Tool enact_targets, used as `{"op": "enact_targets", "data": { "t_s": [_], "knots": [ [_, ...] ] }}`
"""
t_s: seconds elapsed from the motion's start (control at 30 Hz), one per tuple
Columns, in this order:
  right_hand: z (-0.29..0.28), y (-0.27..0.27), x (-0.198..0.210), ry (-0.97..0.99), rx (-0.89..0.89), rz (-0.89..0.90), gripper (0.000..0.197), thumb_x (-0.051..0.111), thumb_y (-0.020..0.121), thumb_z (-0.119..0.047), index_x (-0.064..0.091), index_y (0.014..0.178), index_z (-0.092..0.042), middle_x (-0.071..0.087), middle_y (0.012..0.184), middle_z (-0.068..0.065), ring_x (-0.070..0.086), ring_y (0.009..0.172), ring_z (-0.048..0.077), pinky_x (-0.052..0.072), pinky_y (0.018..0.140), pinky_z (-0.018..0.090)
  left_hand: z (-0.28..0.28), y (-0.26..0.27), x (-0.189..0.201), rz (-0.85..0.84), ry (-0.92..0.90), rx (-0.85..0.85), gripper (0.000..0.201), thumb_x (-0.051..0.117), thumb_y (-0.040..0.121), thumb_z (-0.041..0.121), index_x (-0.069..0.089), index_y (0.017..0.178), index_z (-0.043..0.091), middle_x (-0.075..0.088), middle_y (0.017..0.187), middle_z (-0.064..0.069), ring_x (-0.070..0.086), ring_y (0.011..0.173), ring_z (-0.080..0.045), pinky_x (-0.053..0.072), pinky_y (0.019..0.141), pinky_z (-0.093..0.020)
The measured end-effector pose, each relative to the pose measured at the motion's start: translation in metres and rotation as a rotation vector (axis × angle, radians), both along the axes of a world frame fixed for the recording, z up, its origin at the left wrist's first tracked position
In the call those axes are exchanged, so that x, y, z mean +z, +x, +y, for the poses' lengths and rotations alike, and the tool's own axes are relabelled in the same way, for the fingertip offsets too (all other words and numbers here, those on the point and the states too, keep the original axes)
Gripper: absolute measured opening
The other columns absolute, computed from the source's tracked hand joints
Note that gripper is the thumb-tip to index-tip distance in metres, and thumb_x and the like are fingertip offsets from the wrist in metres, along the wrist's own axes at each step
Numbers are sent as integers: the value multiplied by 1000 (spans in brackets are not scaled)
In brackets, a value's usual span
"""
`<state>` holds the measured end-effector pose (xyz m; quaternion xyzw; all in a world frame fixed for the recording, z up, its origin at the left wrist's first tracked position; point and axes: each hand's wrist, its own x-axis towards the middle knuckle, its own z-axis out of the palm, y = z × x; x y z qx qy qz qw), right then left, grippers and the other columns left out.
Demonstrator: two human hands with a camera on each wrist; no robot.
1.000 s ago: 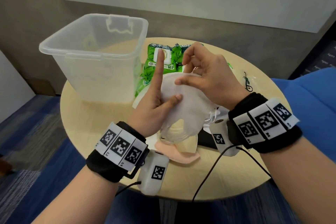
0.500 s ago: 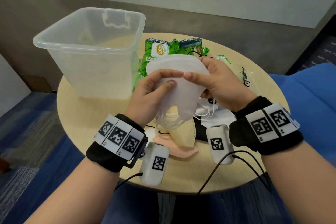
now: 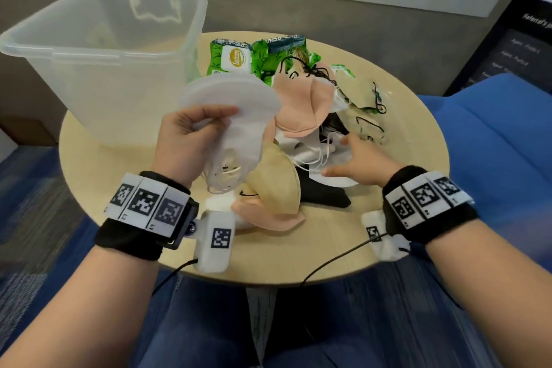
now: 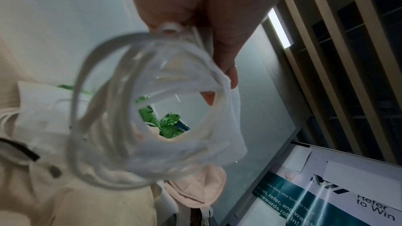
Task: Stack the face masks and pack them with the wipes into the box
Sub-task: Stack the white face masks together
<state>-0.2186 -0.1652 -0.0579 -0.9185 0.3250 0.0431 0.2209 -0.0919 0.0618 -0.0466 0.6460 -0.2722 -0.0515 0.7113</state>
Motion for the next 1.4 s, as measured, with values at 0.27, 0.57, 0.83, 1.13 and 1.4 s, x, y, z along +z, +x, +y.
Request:
{"op": "enact_targets", "data": {
  "t_s": [0.27, 0.57, 0.83, 1.13, 1.4],
  "knots": [
    [16, 38, -25, 154, -206, -184, 101, 62, 71, -66, 14, 146, -18, 29, 148, 18, 35, 132, 36, 36, 102, 44, 1, -1, -2, -21, 23, -8, 25, 57, 86, -5, 70, 87, 15, 70, 69, 20, 61, 69, 7, 46, 67, -9],
    [20, 90, -35, 115, -284, -224, 79, 63, 66, -56, 47, 123, -4, 52, 121, 17, 51, 114, 33, 35, 76, 29, 5, 3, -4, -7, 12, 8, 34, 57, 86, -7, 73, 80, 22, 71, 69, 18, 60, 68, 7, 45, 66, -8],
    [4, 78, -31, 195, -384, -336, 22, 74, 76, -22, 57, 78, -8, 64, 88, 13, 56, 85, 26, 38, 59, 25, 6, 5, -5, 11, -4, 14, 37, 58, 85, -6, 75, 75, 25, 72, 72, 15, 62, 73, 4, 46, 69, -10],
    [-9, 54, 26, 566, -264, -656, 27, 73, 66, 11, 51, 57, -3, 52, 67, 13, 55, 65, 22, 50, 57, 30, 7, 7, -3, 8, -8, 38, 25, 59, 86, -4, 70, 85, 17, 71, 71, 19, 61, 74, 5, 46, 70, -9],
    [5, 43, 75, 642, -116, -826, 17, 66, 74, 9, 57, 88, 10, 54, 86, 19, 56, 76, 28, 51, 63, 34, 6, 6, 3, 10, -51, 68, 23, 58, 86, -4, 69, 94, 14, 69, 69, 21, 59, 71, 9, 44, 65, -6]
  ]
}}
